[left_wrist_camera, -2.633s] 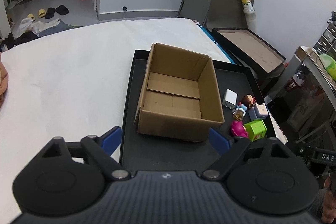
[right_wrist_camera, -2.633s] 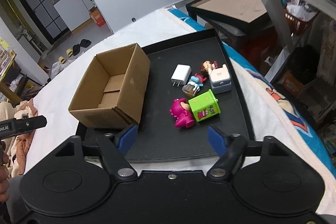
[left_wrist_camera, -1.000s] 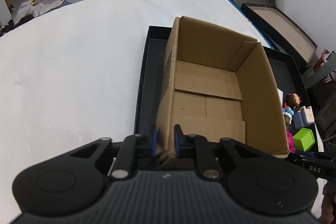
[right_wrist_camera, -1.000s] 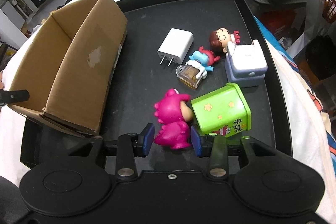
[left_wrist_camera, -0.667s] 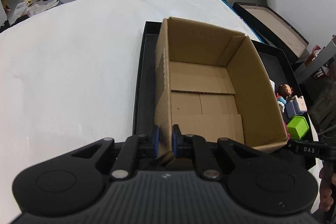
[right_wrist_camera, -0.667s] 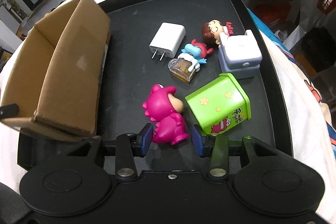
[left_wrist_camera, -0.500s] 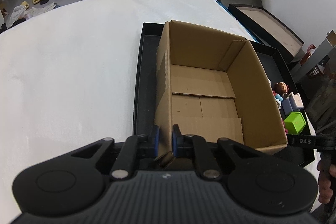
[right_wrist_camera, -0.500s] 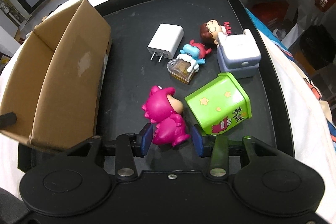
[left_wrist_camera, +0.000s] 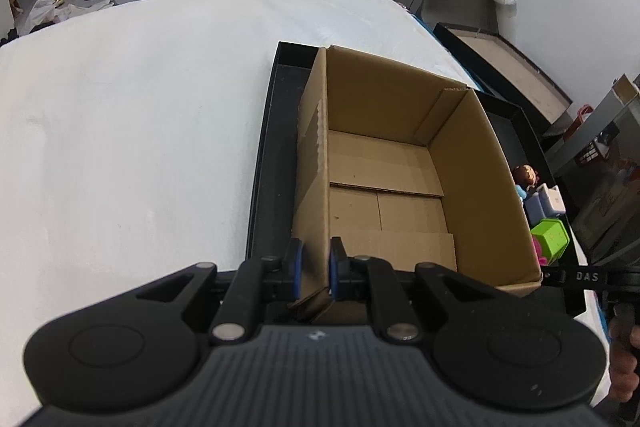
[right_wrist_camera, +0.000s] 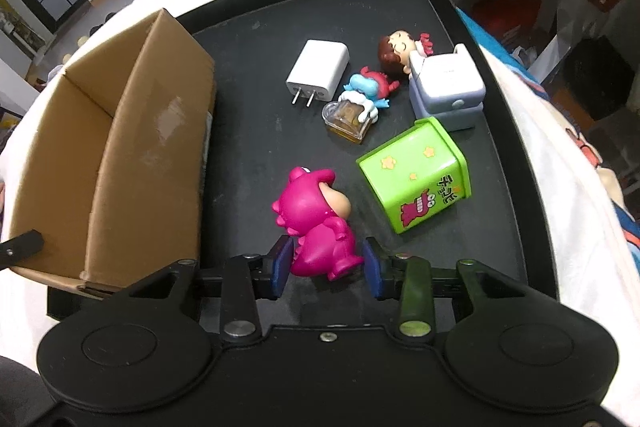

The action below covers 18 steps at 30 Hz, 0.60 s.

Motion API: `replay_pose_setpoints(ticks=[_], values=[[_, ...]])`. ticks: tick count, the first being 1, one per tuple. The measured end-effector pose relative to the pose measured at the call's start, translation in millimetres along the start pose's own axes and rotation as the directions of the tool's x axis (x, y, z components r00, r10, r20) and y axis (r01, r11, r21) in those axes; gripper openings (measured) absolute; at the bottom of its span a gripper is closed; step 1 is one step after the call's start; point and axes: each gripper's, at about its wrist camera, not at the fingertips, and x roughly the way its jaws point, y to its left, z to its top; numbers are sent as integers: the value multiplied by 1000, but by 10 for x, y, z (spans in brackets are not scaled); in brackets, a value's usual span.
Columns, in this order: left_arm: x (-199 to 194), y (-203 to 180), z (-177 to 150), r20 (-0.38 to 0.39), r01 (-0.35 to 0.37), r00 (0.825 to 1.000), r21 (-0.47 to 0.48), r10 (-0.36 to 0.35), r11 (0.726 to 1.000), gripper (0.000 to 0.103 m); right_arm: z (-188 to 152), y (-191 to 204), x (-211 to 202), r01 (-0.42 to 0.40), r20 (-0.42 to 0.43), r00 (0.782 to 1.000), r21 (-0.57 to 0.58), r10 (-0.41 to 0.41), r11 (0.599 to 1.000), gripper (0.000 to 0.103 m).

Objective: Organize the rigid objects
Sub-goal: 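Close the right gripper on the pink figure and lift it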

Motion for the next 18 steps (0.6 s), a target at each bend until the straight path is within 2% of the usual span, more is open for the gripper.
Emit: replay_pose_setpoints(ticks=[6, 18], values=[[-25, 54, -90, 37, 24, 999, -8, -23, 1000, 13, 28, 83, -200, 8, 33, 999, -26, -7, 1000, 38], [-23, 64, -40, 11, 33, 999, -33, -33, 999, 14, 267, 507, -609, 6, 117, 993, -109, 7, 994, 38]])
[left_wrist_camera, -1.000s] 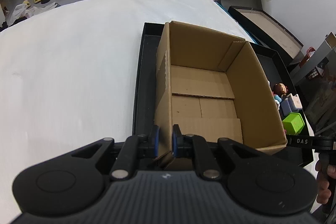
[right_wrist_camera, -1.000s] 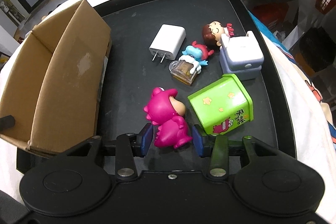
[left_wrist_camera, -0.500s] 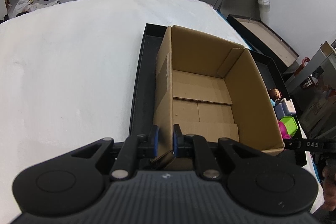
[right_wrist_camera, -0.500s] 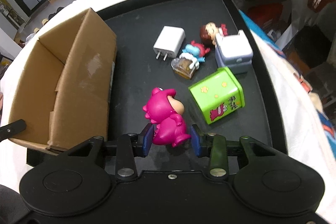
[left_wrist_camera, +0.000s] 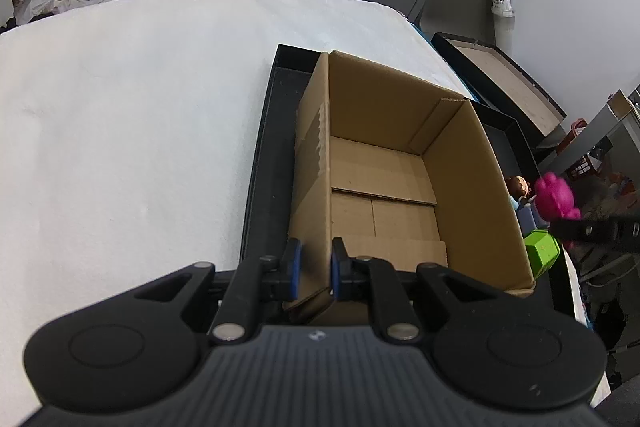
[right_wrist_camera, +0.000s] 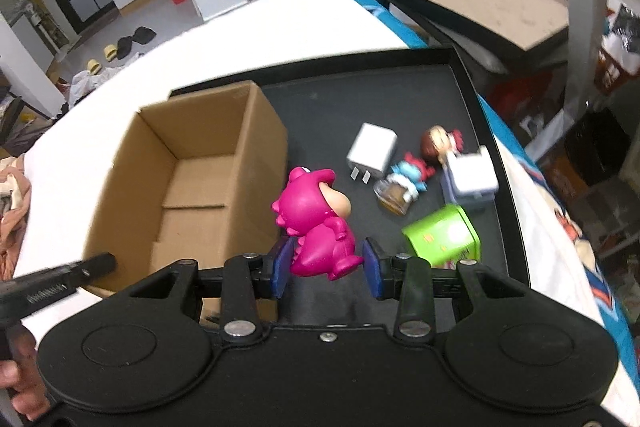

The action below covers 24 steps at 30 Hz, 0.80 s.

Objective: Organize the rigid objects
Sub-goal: 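Close the right gripper on the pink figure and lift it, then lower the pink figure into the box and open the right gripper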

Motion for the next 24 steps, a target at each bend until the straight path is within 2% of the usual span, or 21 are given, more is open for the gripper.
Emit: replay_pose_setpoints(ticks=[12, 24], values=[[23, 22, 5, -16, 16, 1000, -23, -17, 1000, 14, 271, 484, 73, -37, 14, 999, -101, 38, 994, 38], [37, 80, 34, -34, 42, 998, -49, -43, 998, 15, 363, 941, 468, -76, -46, 997, -176, 69, 981, 38]])
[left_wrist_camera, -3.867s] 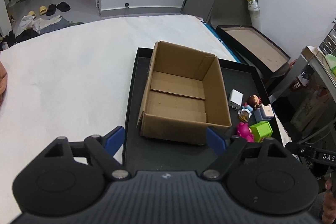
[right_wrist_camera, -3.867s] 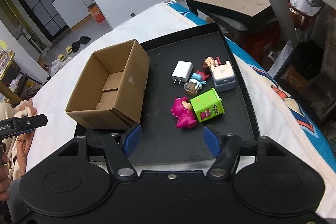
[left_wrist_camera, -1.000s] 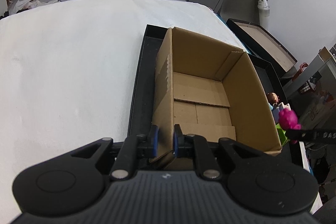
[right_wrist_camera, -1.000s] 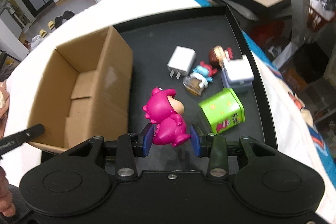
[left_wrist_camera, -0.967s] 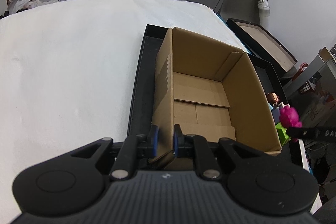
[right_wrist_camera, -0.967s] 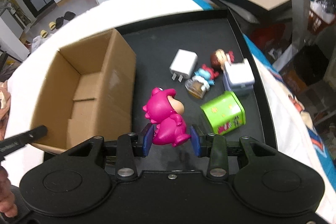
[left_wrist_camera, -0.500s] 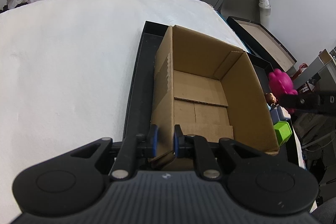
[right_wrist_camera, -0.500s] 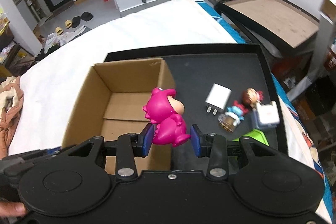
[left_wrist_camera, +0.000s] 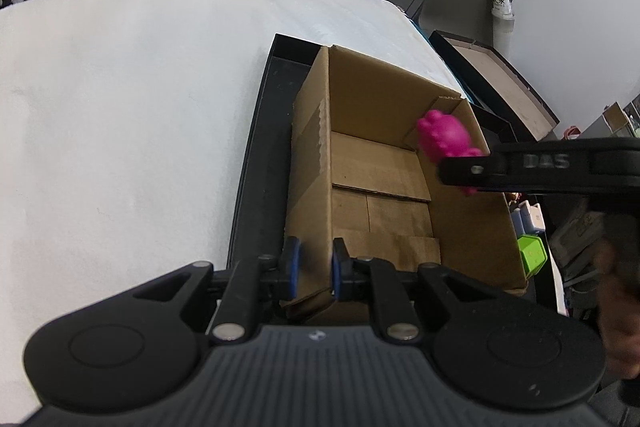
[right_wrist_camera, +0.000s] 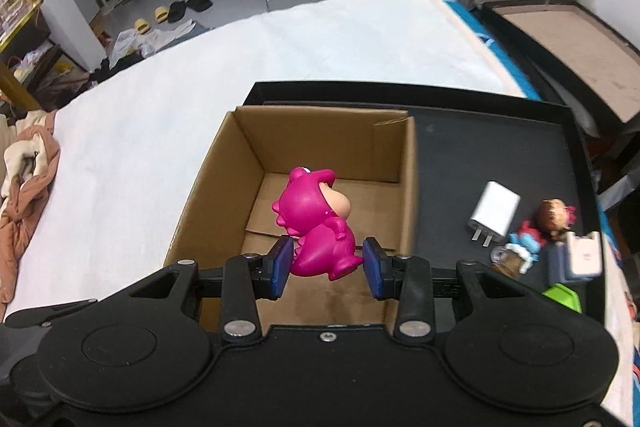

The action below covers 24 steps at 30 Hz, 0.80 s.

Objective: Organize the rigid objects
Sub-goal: 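Lower the pink figure into the box and open the right gripper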

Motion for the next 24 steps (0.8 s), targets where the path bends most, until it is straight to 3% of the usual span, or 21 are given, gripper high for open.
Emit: replay_pose_setpoints(ticks=[8, 18, 21, 24], values=[[11, 5, 26, -13, 4, 1000, -21, -4, 1000, 15, 85, 149, 319, -27, -44, 999, -6, 27, 1000, 38], [2, 5, 21, -14, 1, 1000, -24, -1, 1000, 15, 199, 246, 338, -76, -28, 997, -1, 76, 997, 39], [-2, 5, 32, -18, -1, 1000, -25, 1, 1000, 15, 219, 236, 329, -77, -31, 997, 3, 77, 997, 52], [3, -6, 41, -17, -5, 1000, -18, 5, 1000, 15, 213, 141, 161, -109, 0, 994, 49, 109, 993, 56]])
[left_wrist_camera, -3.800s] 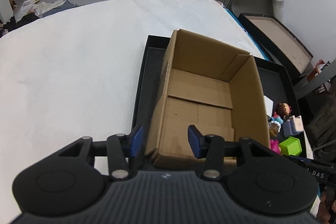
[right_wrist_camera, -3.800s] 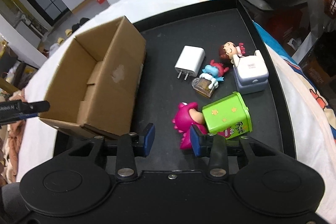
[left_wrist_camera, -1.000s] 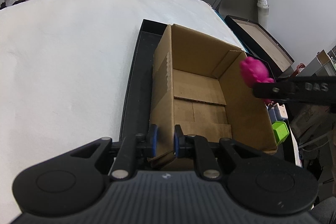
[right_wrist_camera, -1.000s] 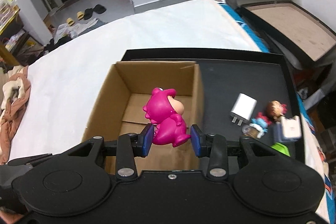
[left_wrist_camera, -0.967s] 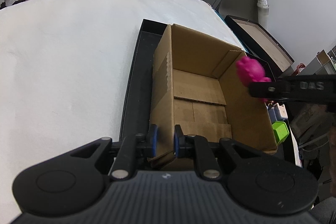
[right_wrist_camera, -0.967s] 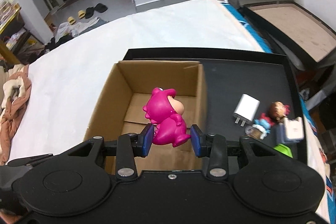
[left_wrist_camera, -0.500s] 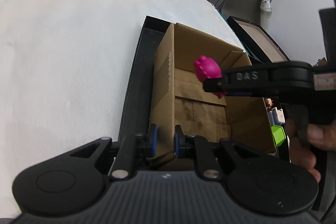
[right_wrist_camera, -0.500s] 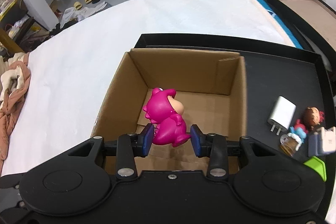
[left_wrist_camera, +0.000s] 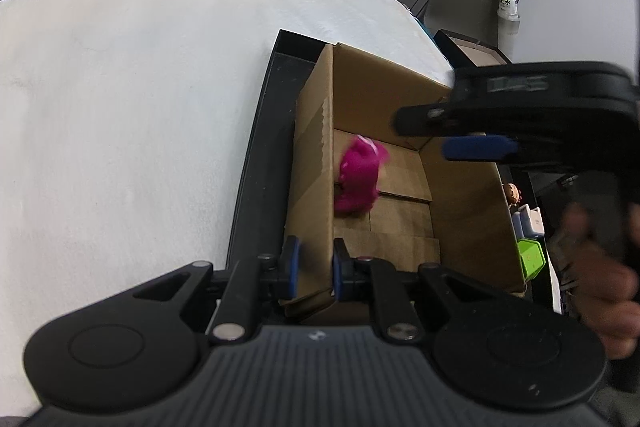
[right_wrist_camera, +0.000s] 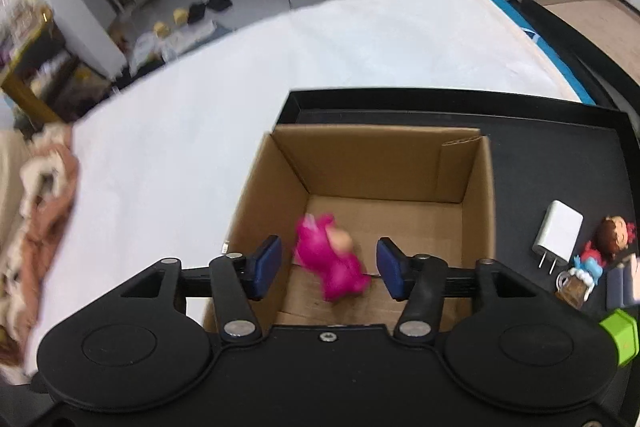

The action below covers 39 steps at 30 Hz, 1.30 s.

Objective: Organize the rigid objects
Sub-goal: 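Lower the pink figure into the box and open the right gripper, then move the right gripper to the green cube container and grasp it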

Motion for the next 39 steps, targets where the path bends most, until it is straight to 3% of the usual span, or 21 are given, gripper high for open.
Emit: replay_pose_setpoints(ticks=[4, 14, 19, 39], values=[[1, 1, -6, 4, -1, 1000, 5, 1, 1000, 15, -9, -155, -250, -7, 28, 1000, 31, 7, 999, 65], [-1, -28, -5, 4, -14, 1000, 19, 14, 1000, 15, -139, -484, -650, 61, 49, 997, 51, -63, 997, 66], [-3, -44, -7, 5, -23, 1000, 29, 23, 999, 15, -245, -592, -806, 88, 63, 994, 38, -90, 995, 76], [6, -141, -6, 2, -63, 998, 56, 63, 996, 14, -573, -1150, -1059, 111, 71, 991, 73, -116, 991, 76]])
